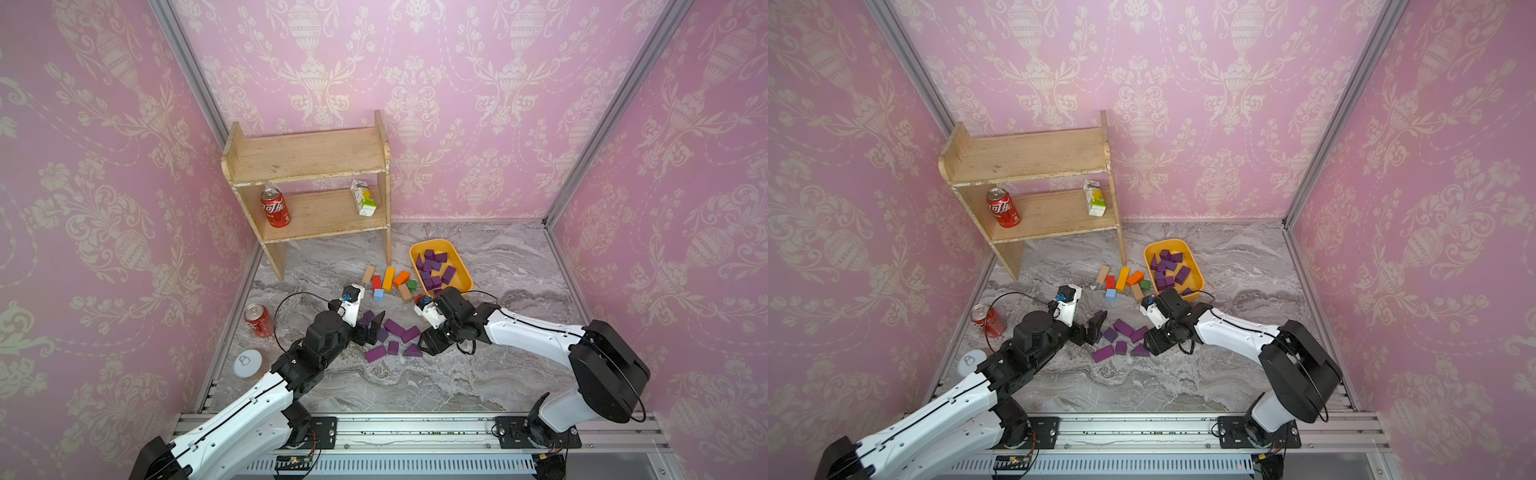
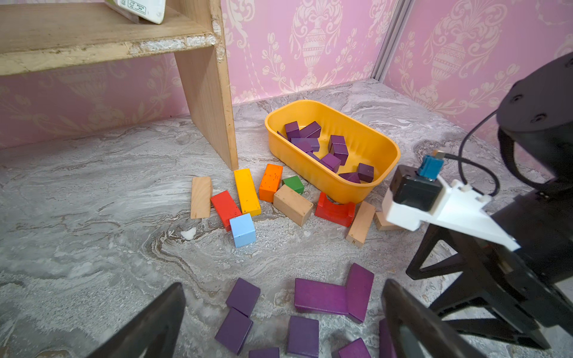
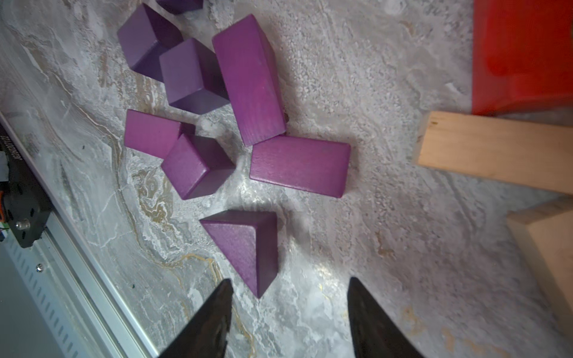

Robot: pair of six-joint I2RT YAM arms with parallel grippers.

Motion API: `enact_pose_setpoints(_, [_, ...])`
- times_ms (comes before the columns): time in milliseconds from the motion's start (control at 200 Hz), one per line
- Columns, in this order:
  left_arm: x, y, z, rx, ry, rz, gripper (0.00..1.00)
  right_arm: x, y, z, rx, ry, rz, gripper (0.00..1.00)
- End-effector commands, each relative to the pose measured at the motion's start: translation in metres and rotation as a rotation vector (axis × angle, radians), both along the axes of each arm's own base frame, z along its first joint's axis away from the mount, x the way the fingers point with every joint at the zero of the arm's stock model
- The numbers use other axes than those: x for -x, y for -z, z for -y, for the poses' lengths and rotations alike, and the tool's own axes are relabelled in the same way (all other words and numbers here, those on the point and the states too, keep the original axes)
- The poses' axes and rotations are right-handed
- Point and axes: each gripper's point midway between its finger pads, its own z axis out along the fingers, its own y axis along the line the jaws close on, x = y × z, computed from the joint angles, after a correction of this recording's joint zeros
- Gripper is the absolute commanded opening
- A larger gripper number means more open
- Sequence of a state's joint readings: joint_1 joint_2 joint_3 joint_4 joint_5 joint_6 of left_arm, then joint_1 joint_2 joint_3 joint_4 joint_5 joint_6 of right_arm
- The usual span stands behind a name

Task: Pick purple bricks into the storage bin
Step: Pick up the building block from the center of the board.

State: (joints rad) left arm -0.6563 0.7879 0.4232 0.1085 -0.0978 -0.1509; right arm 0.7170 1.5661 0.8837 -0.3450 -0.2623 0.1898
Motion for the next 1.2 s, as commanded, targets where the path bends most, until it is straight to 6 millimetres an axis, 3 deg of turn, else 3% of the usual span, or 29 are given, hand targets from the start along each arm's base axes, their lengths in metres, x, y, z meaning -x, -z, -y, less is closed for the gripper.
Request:
enact_pose_setpoints(0, [-0.005,0.003,-0.008,0.005,-0.052,0.001,0.99,-0.016,-0.010,-0.013,-0.009,0.018,0.042,0.65])
enact_pose_setpoints(275, [-0.005,0.010,-0.010,0.005,-0.062,-0.004,0.99,-0.028,0.012,-0.022,0.111,0.006,0.053,0.63])
enact_pose_setpoints(826, [0.000,0.001,-0.019,-0.002,-0.080,0.023,0.99,-0.033,0.040,-0.029,0.265,-0.006,0.082,0.64])
enact_pose_setpoints(1196, [-0.001,-0.001,-0.018,-0.002,-0.080,0.024,0.99,-0.037,0.037,-0.036,0.260,0.010,0.090,0.68])
